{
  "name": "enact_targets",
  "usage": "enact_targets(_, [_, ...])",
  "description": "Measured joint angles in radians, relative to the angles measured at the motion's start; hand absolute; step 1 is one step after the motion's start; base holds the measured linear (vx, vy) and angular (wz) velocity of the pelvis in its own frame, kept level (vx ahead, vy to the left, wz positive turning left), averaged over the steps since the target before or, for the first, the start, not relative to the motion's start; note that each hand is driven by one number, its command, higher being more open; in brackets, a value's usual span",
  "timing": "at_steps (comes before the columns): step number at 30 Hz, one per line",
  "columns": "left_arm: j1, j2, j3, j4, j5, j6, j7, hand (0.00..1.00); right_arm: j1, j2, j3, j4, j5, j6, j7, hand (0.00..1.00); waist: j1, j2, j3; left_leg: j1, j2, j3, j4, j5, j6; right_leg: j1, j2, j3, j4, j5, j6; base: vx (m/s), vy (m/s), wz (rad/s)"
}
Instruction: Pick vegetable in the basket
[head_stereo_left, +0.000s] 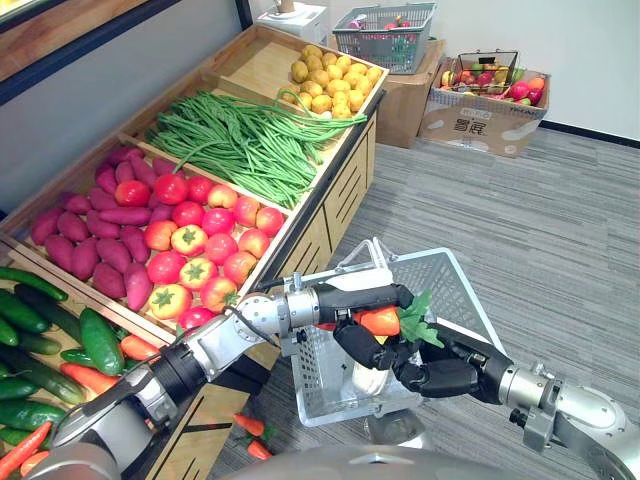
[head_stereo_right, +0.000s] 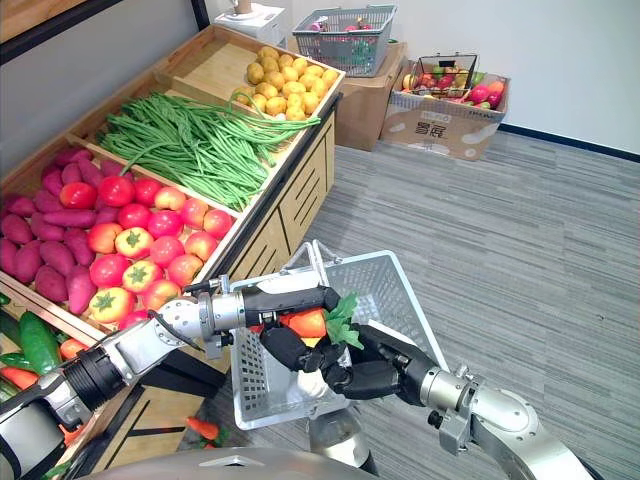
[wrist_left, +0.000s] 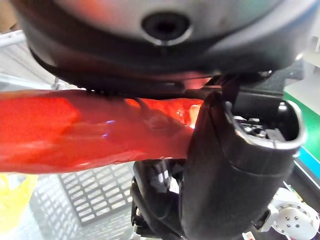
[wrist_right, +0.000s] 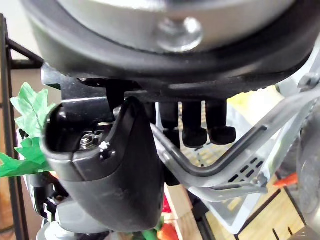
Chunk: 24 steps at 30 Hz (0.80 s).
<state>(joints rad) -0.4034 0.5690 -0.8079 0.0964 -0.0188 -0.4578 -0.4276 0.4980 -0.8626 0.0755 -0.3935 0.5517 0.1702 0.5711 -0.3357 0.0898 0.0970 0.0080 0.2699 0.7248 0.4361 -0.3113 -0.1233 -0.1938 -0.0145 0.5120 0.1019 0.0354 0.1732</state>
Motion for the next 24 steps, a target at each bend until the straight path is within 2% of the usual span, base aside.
enact_targets(8, [0.008, -0.001, 0.014, 0.004, 0.025, -0.022, 0.005, 0.00, 0.004, 0.009, 0.000, 0.000, -0.001, 0.000, 0.000, 0.00, 0.001, 0.005, 0.002, -0.013, 0.000, -0.020, 0.000, 0.003, 0.005, 0.001, -0.008, -0.018, 0.000, -0.001, 0.000, 0.03, 0.008, 0.07])
enact_targets(14, [0.109, -0.010, 0.128, -0.019, 0.029, -0.023, 0.016, 0.00, 0.005, 0.086, -0.007, 0.000, 0.000, 0.000, -0.001, 0.00, 0.005, 0.004, 0.002, -0.025, -0.004, -0.048, 0.000, 0.007, 0.011, 0.008, -0.019, -0.046, 0.000, -0.001, -0.001, 0.02, 0.006, 0.13])
enact_targets(18, [0.165, -0.061, 0.207, -0.008, 0.033, -0.015, 0.037, 0.00, 0.005, 0.153, -0.031, 0.000, 0.000, 0.000, -0.018, 0.00, 0.025, 0.002, 0.002, -0.038, -0.015, -0.074, 0.000, 0.014, 0.019, 0.011, -0.033, -0.069, 0.000, -0.001, 0.000, 0.00, 0.010, 0.19])
enact_targets(24, [0.181, -0.123, 0.274, -0.005, 0.070, 0.004, 0.060, 0.00, -0.002, 0.220, -0.059, 0.000, 0.003, 0.000, -0.039, 0.00, 0.059, -0.006, -0.001, -0.038, -0.016, -0.096, 0.000, 0.018, 0.023, 0.024, -0.038, -0.091, 0.004, -0.004, -0.002, -0.01, 0.004, 0.11])
